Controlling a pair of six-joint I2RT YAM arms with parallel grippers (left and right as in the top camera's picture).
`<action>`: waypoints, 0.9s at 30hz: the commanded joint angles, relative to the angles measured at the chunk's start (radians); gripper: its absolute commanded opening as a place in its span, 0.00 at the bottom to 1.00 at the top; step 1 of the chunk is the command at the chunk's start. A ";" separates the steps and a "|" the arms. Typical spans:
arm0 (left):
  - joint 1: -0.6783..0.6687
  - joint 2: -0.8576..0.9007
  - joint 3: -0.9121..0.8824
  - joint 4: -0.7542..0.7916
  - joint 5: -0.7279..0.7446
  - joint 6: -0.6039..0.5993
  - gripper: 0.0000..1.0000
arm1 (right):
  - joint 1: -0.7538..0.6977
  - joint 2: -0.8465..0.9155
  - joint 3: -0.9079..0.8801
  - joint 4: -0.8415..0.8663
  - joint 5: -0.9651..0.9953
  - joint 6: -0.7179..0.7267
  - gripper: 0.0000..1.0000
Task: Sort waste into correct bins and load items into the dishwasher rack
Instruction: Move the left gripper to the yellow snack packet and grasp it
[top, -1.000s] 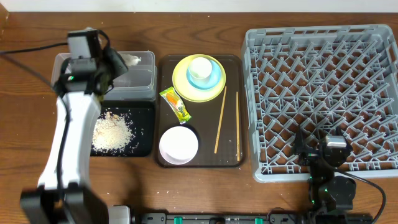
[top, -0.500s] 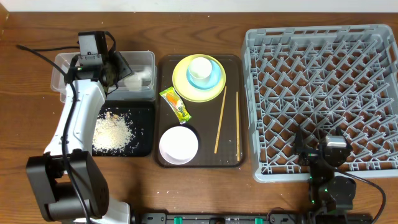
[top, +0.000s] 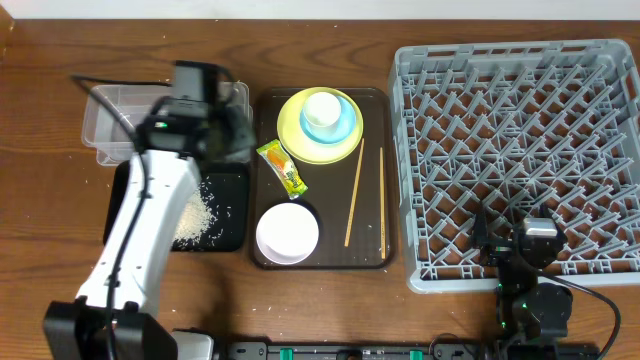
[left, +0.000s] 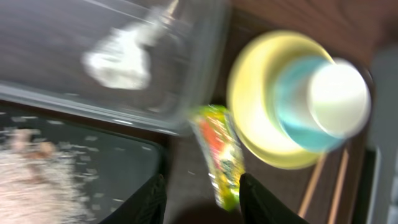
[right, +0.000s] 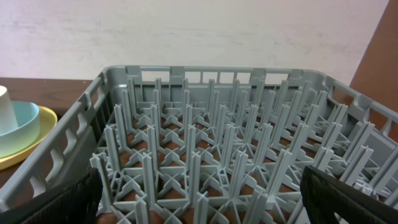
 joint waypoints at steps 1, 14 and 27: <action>-0.094 0.036 -0.041 -0.008 -0.047 -0.052 0.41 | 0.001 -0.001 -0.001 -0.002 0.001 0.017 0.99; -0.214 0.225 -0.051 0.008 -0.197 -0.224 0.34 | 0.001 -0.001 -0.001 -0.002 0.001 0.017 0.99; -0.216 0.364 -0.052 0.065 -0.159 -0.231 0.31 | 0.001 -0.001 -0.001 -0.002 0.001 0.017 0.99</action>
